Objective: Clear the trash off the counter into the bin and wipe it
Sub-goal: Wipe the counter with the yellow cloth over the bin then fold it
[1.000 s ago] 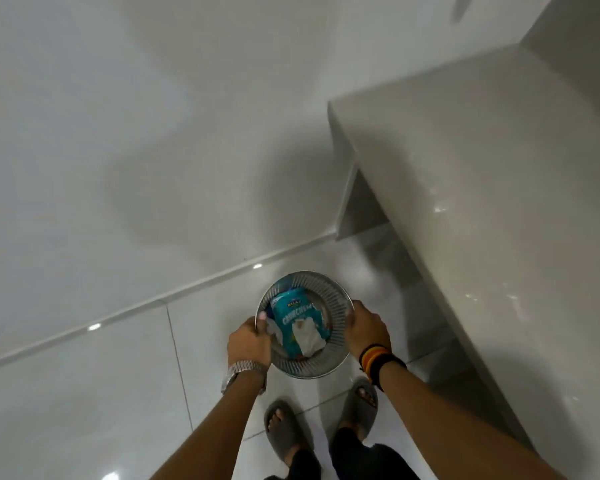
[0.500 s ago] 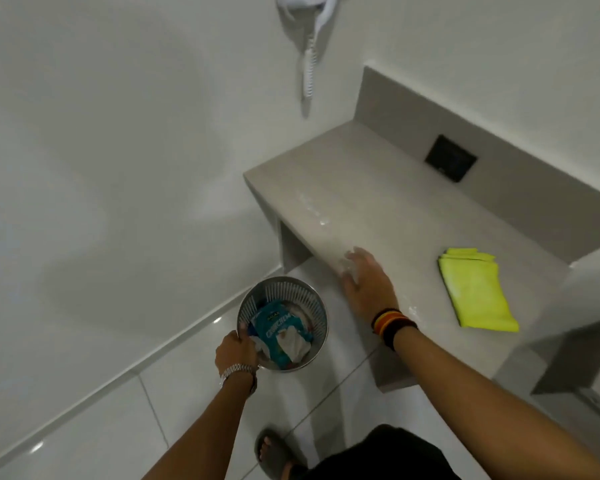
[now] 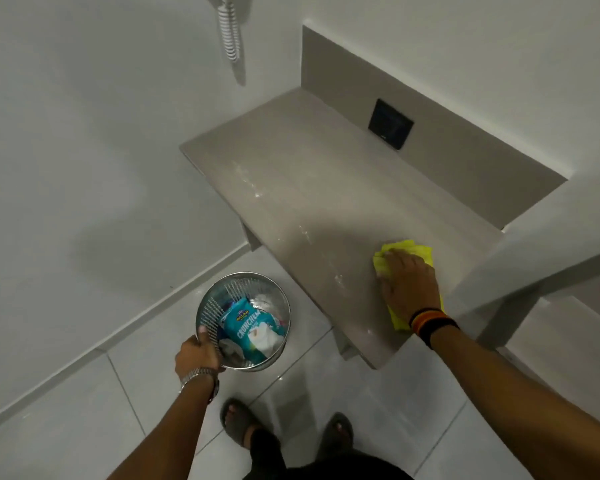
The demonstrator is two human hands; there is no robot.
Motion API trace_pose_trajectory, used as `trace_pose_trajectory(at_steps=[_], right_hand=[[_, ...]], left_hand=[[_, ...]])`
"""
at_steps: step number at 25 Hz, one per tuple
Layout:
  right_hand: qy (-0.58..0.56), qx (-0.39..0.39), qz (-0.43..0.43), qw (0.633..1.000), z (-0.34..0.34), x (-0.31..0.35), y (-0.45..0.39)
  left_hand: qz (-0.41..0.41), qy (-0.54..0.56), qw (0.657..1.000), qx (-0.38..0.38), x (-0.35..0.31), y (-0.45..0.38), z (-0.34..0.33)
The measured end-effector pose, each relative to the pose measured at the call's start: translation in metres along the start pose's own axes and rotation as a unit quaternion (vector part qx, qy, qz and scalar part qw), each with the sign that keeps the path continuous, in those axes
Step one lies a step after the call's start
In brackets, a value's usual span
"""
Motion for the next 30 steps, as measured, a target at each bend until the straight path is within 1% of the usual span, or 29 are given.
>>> trace_pose_trajectory(at_steps=[2, 5, 7, 9, 11, 14, 16, 18, 22, 24, 27, 30], right_hand=[[0.021, -0.033, -0.017, 0.999, 0.0, -0.009, 0.005], [0.009, -0.02, -0.054, 0.998, -0.016, -0.008, 0.016], [-0.003, -0.023, -0.064, 0.998, -0.024, 0.017, 0.04], [-0.008, -0.024, -0.065, 0.998, -0.034, 0.052, 0.061], [-0.037, -0.008, -0.09, 0.995, -0.044, 0.074, 0.058], [-0.093, -0.015, -0.123, 0.988, -0.051, 0.098, 0.02], [-0.109, -0.041, -0.128, 0.985, -0.053, 0.121, -0.007], [-0.122, -0.073, -0.145, 0.979, -0.051, 0.144, -0.034], [-0.118, -0.092, -0.161, 0.976, -0.06, 0.199, -0.097], [-0.131, -0.084, -0.177, 0.972, -0.066, 0.23, -0.135], [-0.122, -0.087, -0.158, 0.976, -0.076, 0.284, -0.192], [-0.135, -0.093, -0.138, 0.977, -0.081, 0.328, -0.248]], left_hand=[[0.005, -0.003, 1.0, -0.001, 0.003, 0.014, -0.001], [0.01, -0.007, 1.0, -0.001, -0.002, 0.03, 0.0], [0.01, -0.023, 1.0, -0.004, -0.001, 0.035, -0.002], [0.018, -0.007, 1.0, -0.005, 0.004, 0.033, -0.006], [0.028, 0.002, 1.0, -0.008, 0.011, 0.024, -0.01], [0.039, -0.011, 0.999, -0.012, -0.004, 0.014, -0.005], [0.027, 0.001, 1.0, 0.0, -0.026, 0.003, -0.001], [0.02, 0.003, 1.0, 0.011, -0.037, -0.02, -0.003], [0.008, 0.009, 1.0, 0.027, -0.055, -0.078, -0.001], [0.001, 0.005, 0.999, 0.037, -0.064, -0.112, 0.0], [-0.013, 0.021, 0.998, 0.057, -0.08, -0.159, 0.003], [-0.038, 0.004, 0.998, 0.053, -0.101, -0.199, 0.014]])
Point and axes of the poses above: each hand's wrist, its own y-axis away from the middle knuckle, its own z-axis out of the back of the hand, x = y × z, the point moved 9 cm from there along -y, towards the middle knuckle, and after that the axes turned 2 degrees about -z, right-handed, at the moved point
